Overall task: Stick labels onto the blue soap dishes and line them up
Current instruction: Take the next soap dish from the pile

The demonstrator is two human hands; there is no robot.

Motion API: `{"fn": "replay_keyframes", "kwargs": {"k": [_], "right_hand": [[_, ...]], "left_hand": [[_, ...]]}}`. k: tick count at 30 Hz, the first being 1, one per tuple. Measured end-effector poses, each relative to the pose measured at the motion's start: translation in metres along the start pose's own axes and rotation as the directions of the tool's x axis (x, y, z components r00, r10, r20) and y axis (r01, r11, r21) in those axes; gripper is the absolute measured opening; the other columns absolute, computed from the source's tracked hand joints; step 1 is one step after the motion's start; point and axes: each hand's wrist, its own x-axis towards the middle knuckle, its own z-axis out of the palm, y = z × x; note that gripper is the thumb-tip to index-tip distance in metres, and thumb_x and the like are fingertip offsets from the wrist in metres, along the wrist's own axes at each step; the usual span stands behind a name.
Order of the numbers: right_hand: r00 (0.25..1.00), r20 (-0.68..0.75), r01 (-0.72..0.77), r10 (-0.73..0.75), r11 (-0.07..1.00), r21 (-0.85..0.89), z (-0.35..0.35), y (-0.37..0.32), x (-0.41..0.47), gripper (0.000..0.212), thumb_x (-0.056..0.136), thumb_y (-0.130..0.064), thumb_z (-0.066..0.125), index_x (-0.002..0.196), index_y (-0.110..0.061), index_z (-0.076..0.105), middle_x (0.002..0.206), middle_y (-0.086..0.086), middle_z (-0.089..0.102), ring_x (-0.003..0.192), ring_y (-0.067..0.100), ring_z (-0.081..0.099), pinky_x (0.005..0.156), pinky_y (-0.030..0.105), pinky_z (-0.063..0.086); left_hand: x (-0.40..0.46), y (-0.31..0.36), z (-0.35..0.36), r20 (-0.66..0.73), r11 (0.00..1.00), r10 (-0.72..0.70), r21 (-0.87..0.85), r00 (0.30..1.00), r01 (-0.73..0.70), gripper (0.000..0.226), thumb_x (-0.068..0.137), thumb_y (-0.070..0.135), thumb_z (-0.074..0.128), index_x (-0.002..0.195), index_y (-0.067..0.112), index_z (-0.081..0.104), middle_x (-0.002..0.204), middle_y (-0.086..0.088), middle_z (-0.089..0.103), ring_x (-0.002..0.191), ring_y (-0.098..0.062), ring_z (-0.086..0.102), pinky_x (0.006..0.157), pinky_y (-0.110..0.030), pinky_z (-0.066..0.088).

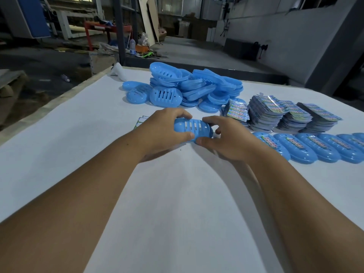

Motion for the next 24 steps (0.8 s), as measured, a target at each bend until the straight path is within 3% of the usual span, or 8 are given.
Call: {"fn": "replay_keyframes", "kwargs": {"k": [3,6,9,11,13,16,20,24], "right_hand": [[1.000,0.025,-0.017,0.017,1.000,0.001,-0.002,-0.001,-0.003,0.055,0.083,-0.054,0.075,0.130,-0.030,0.062,0.110,-0.009,0.068,0.092,0.012,0.061,0.078,0.032,0.049],[0.999,0.023,-0.037,0.037,0.999,-0.012,-0.001,-0.002,-0.004,0.046,0.083,-0.058,0.072,0.120,-0.031,0.065,0.081,-0.016,0.064,0.073,0.003,0.059,0.065,0.026,0.048],[0.998,0.040,-0.044,0.045,0.999,-0.030,0.001,-0.001,-0.002,0.056,0.082,-0.063,0.070,0.129,-0.033,0.062,0.102,-0.015,0.066,0.091,0.008,0.063,0.073,0.028,0.050],[0.997,0.056,-0.048,0.050,0.998,-0.045,0.002,0.001,0.000,0.070,0.081,-0.067,0.068,0.140,-0.032,0.055,0.125,-0.008,0.064,0.107,0.015,0.062,0.088,0.033,0.050],[0.997,0.042,-0.070,0.070,0.998,-0.006,0.003,0.003,0.001,0.083,0.080,-0.071,0.067,0.148,-0.029,0.048,0.139,-0.007,0.057,0.116,0.017,0.060,0.096,0.035,0.049],[0.987,-0.098,-0.119,0.124,0.991,0.054,0.002,0.005,0.004,0.072,0.087,-0.066,0.064,0.145,-0.025,0.051,0.135,-0.004,0.059,0.113,0.016,0.061,0.088,0.030,0.042],[0.975,-0.165,-0.142,0.150,0.988,0.056,0.002,0.004,0.006,0.062,0.092,-0.059,0.062,0.140,-0.021,0.056,0.129,0.000,0.062,0.111,0.014,0.056,0.089,0.031,0.040],[0.979,-0.142,-0.141,0.146,0.989,0.045,0.003,0.001,0.005,0.058,0.093,-0.057,0.062,0.139,-0.021,0.057,0.125,-0.001,0.062,0.114,0.018,0.058,0.088,0.031,0.040]], "left_hand": [[0.001,-0.002,0.000,0.058,0.996,0.033,0.082,0.998,-0.038,0.049,0.078,0.054,0.078,0.121,0.047,0.055,0.117,0.017,0.059,0.096,0.009,0.054,0.071,-0.012,0.042],[0.004,-0.002,-0.002,0.105,0.993,0.000,0.119,0.994,-0.013,0.055,0.081,0.056,0.074,0.129,0.049,0.048,0.125,0.015,0.059,0.094,0.001,0.057,0.067,-0.011,0.037],[0.003,-0.002,-0.001,0.149,0.986,-0.037,0.165,0.988,0.012,0.058,0.083,0.060,0.069,0.134,0.053,0.041,0.130,0.015,0.056,0.100,-0.007,0.054,0.068,-0.016,0.039],[0.001,-0.001,-0.003,0.080,0.993,-0.095,0.080,0.992,0.089,0.051,0.086,0.062,0.064,0.132,0.051,0.045,0.123,0.018,0.054,0.102,-0.008,0.054,0.075,-0.025,0.048],[0.004,-0.001,-0.013,-0.148,0.975,-0.224,-0.043,0.963,0.220,0.035,0.092,0.058,0.057,0.120,0.037,0.058,0.112,0.013,0.061,0.094,-0.010,0.059,0.076,-0.032,0.051],[0.006,-0.014,-0.038,-0.477,0.910,-0.285,0.138,0.831,0.391,0.027,0.097,0.045,0.054,0.093,0.020,0.063,0.082,0.004,0.062,0.081,-0.021,0.060,0.066,-0.032,0.042],[0.002,-0.029,-0.046,-0.403,0.791,-0.401,0.301,0.823,0.533,0.045,0.086,0.063,0.061,0.100,0.021,0.064,0.091,-0.002,0.068,0.086,-0.025,0.064,0.072,-0.035,0.053],[0.001,-0.027,-0.044,-0.316,0.761,-0.448,0.355,0.836,0.543,0.070,0.062,0.080,0.071,0.102,0.023,0.061,0.090,0.002,0.067,0.085,-0.020,0.064,0.071,-0.034,0.054]]}}
